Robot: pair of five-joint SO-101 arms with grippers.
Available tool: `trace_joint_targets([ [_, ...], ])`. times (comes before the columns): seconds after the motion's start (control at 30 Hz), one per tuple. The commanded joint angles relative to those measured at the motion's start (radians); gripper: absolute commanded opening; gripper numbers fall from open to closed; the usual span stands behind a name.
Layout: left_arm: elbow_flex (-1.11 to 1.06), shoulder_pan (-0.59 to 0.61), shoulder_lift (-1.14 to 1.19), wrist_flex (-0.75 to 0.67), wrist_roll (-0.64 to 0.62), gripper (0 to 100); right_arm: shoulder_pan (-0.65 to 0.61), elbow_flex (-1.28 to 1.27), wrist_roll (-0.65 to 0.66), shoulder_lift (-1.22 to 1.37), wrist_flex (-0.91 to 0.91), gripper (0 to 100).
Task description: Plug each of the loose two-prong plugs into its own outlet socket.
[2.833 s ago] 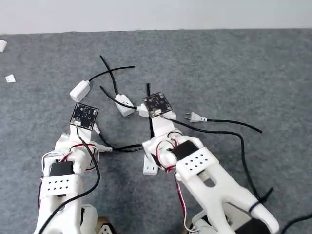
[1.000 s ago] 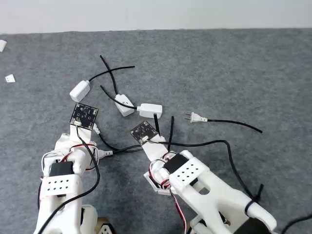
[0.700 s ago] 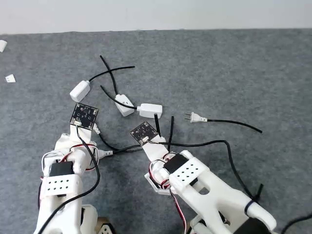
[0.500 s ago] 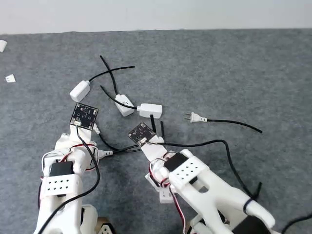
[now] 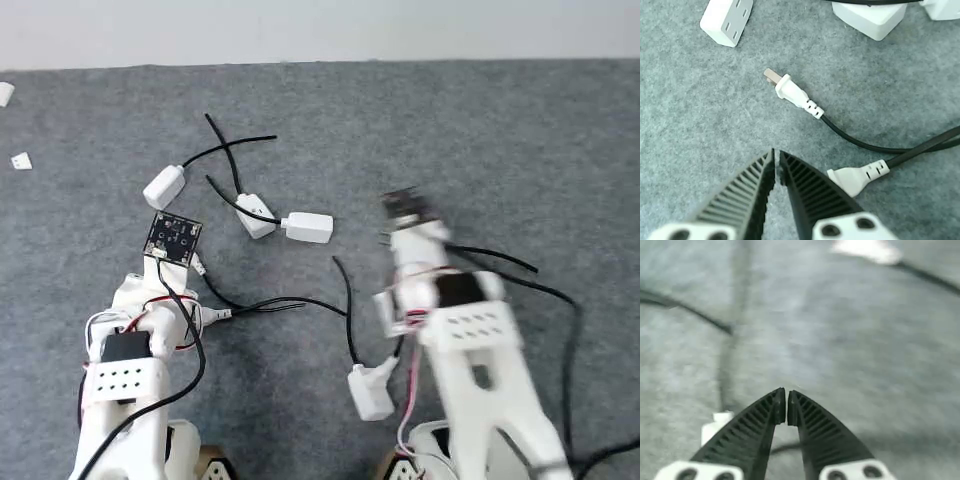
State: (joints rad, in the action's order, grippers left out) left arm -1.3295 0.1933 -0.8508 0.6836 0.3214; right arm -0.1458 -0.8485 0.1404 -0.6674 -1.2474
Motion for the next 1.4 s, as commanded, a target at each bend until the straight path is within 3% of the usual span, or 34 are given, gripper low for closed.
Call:
trace_joint_targets([
  [0.0, 0.007, 0.009, -0.009, -0.029, 0.012, 1, 0.197, 0.087, 0.086, -0.153, -0.101, 0.8],
  [0.13, 0.007, 0.009, -0.009, -0.029, 0.012, 1, 0.378, 0.092, 0.172, -0.26, -0.119, 1.2],
  [0.23, 0.005, 0.009, -0.009, -0.029, 0.012, 1, 0.429, 0.095, 0.175, -0.317, -0.128, 5.0],
  [0.4, -0.002, 0.011, -0.014, -0.029, 0.012, 1, 0.377, 0.152, 0.169, -0.41, -0.222, 31.4],
  [0.47, -0.002, 0.011, -0.014, -0.029, 0.012, 1, 0.348, 0.187, 0.169, -0.449, -0.269, 37.2],
  [0.73, -0.001, 0.037, -0.015, -0.029, 0.012, 1, 0.058, 0.196, 0.247, -0.435, -0.515, 34.5],
  [0.93, -0.002, 0.037, -0.015, -0.028, 0.012, 1, 0.068, 0.203, 0.373, -0.14, -0.503, 34.8],
  [1.17, -0.002, 0.037, -0.015, -0.028, 0.012, 1, 0.185, 0.212, 0.566, 0.236, -0.374, 34.7],
  [1.37, -0.001, 0.035, -0.015, -0.029, 0.012, 1, 0.131, 0.169, 0.601, 0.349, -0.306, 34.6],
])
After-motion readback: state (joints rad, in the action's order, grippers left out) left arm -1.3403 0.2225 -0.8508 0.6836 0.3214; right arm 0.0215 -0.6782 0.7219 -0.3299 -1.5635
